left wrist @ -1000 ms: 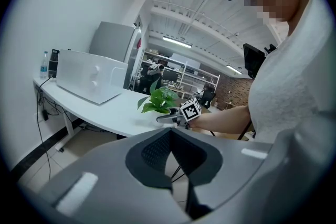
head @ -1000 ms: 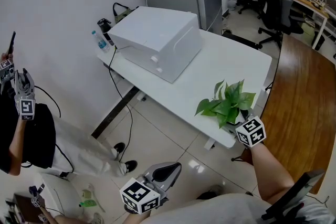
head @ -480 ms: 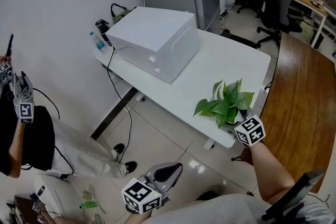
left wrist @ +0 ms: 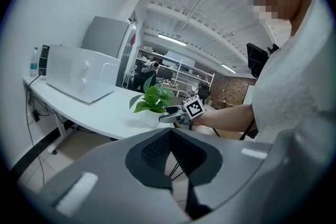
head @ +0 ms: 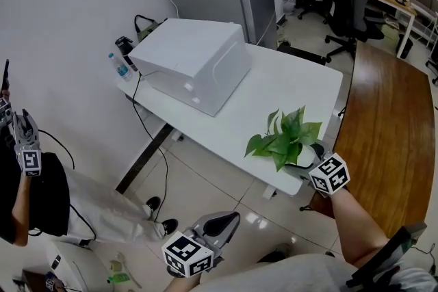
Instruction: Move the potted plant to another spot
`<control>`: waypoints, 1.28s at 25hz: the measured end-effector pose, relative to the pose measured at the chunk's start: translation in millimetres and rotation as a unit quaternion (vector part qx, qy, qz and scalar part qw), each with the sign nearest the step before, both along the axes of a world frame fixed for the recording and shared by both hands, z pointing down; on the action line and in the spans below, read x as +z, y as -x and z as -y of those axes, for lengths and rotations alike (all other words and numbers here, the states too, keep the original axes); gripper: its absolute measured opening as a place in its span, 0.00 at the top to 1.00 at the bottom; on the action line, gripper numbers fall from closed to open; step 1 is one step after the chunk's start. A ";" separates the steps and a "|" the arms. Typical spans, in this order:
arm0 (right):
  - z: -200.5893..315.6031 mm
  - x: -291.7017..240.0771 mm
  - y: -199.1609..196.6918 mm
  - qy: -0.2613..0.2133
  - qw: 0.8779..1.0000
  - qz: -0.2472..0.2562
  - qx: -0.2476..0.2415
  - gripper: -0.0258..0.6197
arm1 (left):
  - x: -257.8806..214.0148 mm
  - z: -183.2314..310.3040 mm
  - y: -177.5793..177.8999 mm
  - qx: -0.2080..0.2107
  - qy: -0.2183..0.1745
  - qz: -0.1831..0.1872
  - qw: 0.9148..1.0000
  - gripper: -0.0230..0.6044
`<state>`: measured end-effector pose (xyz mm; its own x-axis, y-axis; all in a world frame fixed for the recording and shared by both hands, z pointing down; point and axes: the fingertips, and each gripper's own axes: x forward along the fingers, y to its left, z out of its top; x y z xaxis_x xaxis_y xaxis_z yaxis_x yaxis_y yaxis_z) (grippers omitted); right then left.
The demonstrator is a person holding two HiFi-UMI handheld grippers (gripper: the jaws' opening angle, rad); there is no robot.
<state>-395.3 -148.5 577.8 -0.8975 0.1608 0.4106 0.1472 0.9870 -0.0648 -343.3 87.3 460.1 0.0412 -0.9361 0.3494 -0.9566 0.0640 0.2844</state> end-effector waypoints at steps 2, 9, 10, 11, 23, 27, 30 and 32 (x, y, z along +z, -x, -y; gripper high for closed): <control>5.2 -6.8 -13.7 0.001 1.000 0.005 0.002 0.27 | -1.0 10.6 -0.2 0.011 -0.004 0.001 1.000 0.98; 22.7 -66.1 -71.8 -0.005 0.998 0.054 0.020 0.56 | -15.4 60.7 -20.2 0.078 -0.030 0.005 0.996 0.98; 24.4 -75.8 -81.7 -0.004 0.998 0.061 0.022 0.61 | -17.6 69.4 -24.6 0.090 -0.035 0.005 0.995 0.98; 26.2 -85.9 -92.1 -0.003 0.997 0.070 0.025 0.71 | -19.5 78.1 -29.5 0.103 -0.040 0.006 0.994 0.98; 0.1 -167.3 -215.9 -0.010 0.994 0.090 0.058 0.95 | -54.8 154.4 -111.6 0.243 -0.095 0.016 0.965 0.98; -3.9 -177.9 -253.7 0.003 0.989 0.111 0.098 0.95 | -60.3 163.5 -141.9 0.269 -0.103 0.014 0.958 0.98; -12.5 -178.1 -280.1 0.008 0.986 0.121 0.116 0.95 | -62.9 163.5 -170.0 0.289 -0.104 0.013 0.951 0.98; -23.6 -174.8 -298.6 0.000 0.986 0.116 0.119 0.95 | -62.8 159.5 -189.9 0.301 -0.105 0.015 0.948 0.98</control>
